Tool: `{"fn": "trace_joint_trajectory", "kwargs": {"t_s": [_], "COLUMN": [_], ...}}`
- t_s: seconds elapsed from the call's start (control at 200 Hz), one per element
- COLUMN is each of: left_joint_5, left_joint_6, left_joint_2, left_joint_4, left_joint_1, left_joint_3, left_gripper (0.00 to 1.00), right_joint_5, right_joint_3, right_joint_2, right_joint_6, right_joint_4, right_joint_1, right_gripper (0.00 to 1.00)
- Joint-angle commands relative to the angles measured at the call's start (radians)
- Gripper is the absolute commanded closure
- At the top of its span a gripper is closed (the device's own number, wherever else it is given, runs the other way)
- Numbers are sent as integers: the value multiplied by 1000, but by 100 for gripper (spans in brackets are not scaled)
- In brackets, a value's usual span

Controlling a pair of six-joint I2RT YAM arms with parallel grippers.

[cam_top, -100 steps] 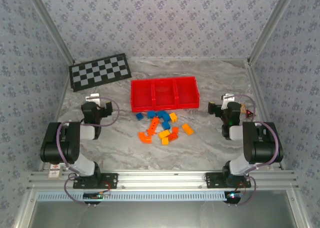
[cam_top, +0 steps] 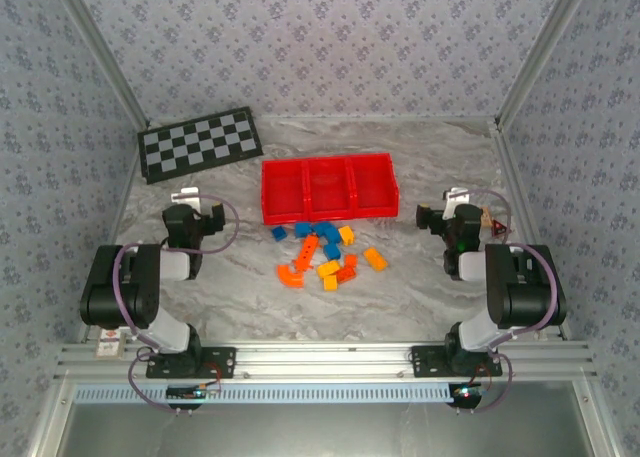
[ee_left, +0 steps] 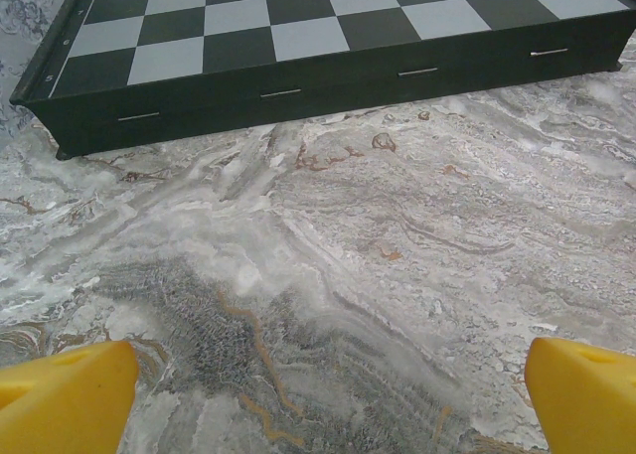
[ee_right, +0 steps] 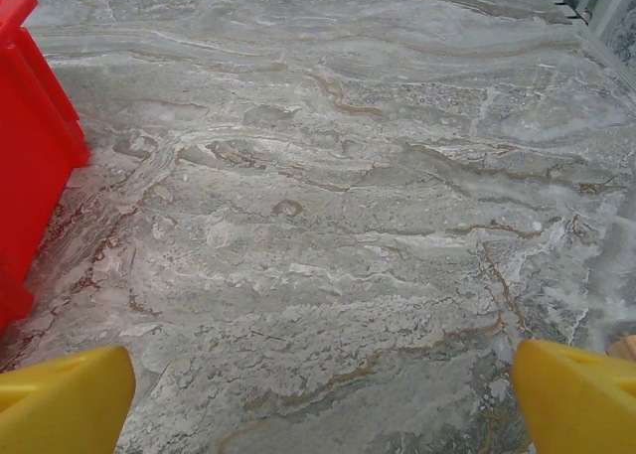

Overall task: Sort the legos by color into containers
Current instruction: Pick up the lego from the center of the table.

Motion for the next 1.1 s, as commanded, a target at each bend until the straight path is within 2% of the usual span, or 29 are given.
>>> {"fn": "trace_joint_trajectory", "kwargs": {"t_s": [0.0,0.545,0.59,0.62,0.665,0.695,0.735,0.78,0.82,0.86,0.954,1.094], "left_joint_5": [17,39,37,29,-25,-68,-121,-174,-210,-239,-254,-132], "left_joint_6": [-8,-11,-8,-1,16,14,-13,-74,-126,-178,-302,-419], "left_joint_2": [-6,-7,-9,-26,-89,-145,-215,-285,-347,-402,-519,-616], "left_joint_4": [8,3,12,10,-69,-177,-318,-455,-561,-653,-896,-1247], "left_joint_1": [9,19,18,9,-19,-41,-62,-82,-100,-122,-150,-161], "left_joint_3": [18,19,17,15,30,60,105,150,182,210,286,406], "left_gripper": [0,0,0,0,0,0,0,0,0,0,0,0], "right_joint_5": [-12,-3,62,148,200,231,274,287,264,211,40,-215], "right_joint_3": [20,18,9,-9,-40,-38,9,94,164,223,338,467], "right_joint_2": [-3,-3,-6,-18,-84,-156,-260,-354,-408,-442,-478,-464], "right_joint_6": [0,-1,6,12,1,-9,18,153,229,301,363,341], "right_joint_4": [-8,-4,16,46,67,5,-177,-468,-645,-775,-983,-1255], "right_joint_1": [-7,-6,7,26,50,69,83,78,60,36,-1,38], "right_gripper": [0,0,0,0,0,0,0,0,0,0,0,0]}}
